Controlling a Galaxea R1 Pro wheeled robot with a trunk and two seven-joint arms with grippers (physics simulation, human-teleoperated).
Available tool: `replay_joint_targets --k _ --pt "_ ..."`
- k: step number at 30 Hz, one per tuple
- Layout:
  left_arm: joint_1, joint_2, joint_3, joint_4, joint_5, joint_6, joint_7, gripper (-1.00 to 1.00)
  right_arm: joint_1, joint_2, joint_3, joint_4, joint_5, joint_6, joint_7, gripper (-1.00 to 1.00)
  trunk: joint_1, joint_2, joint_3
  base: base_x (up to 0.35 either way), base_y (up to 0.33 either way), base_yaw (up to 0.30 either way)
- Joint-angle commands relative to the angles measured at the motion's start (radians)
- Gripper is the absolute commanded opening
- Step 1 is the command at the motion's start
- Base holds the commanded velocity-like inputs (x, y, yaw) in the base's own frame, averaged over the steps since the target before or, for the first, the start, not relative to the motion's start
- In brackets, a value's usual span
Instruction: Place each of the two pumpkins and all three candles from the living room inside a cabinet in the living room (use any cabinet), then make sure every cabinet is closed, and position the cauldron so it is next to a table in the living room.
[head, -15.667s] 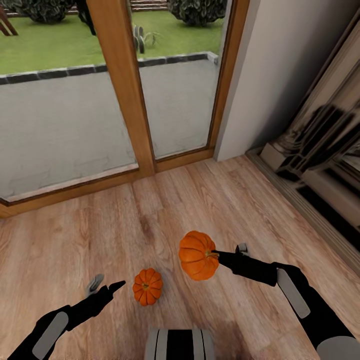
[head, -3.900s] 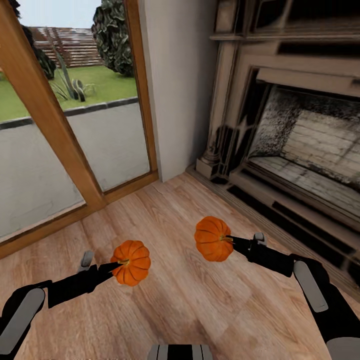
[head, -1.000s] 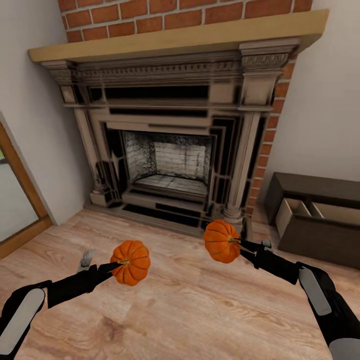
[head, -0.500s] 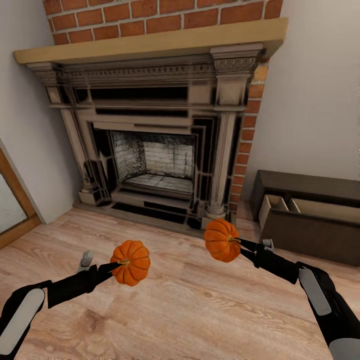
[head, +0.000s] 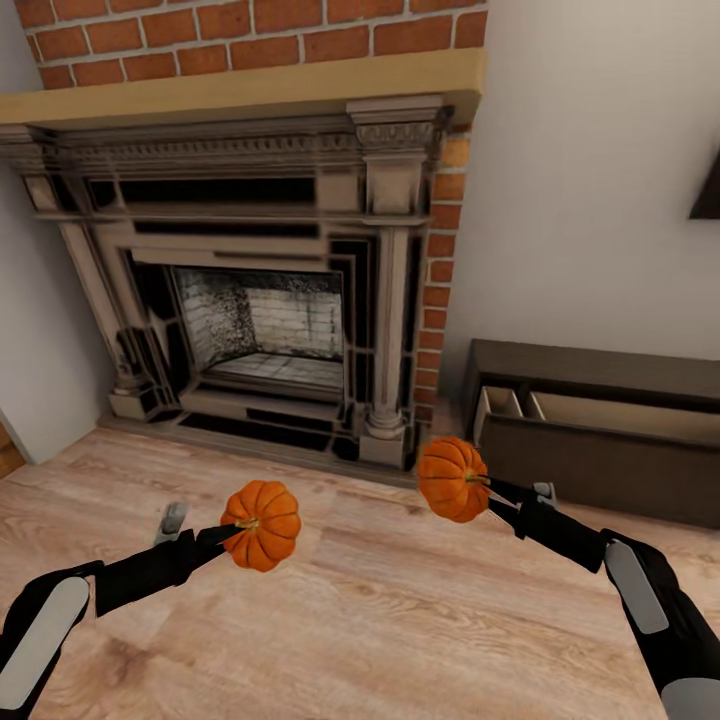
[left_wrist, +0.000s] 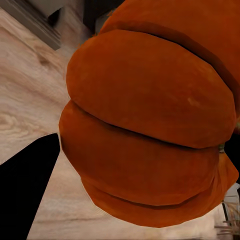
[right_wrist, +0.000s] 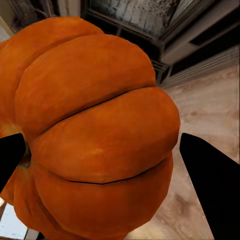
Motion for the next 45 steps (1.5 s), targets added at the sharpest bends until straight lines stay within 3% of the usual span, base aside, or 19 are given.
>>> replay_joint_targets --k 1,38,45 --pt "-0.001 0.0 0.002 -0.001 0.011 0.008 -0.003 -1.0 -0.001 0.0 -0.001 0.0 -0.011 0.009 0.0 -1.0 0.0 0.0 0.0 0.152 -0.306 -0.235" --pt "-0.001 -0.002 -0.006 -0.001 0.005 0.006 0.003 -1.0 -0.001 0.0 -0.003 0.015 -0.011 0.009 0.001 -1.0 0.0 0.0 0.04 0.195 -0.271 -0.238" --pt "-0.001 -0.003 -0.009 -0.005 -0.001 0.006 0.003 -1.0 -0.001 0.001 -0.003 0.016 -0.01 0.009 -0.004 -1.0 0.0 0.0 0.042 0.14 -0.296 -0.076"
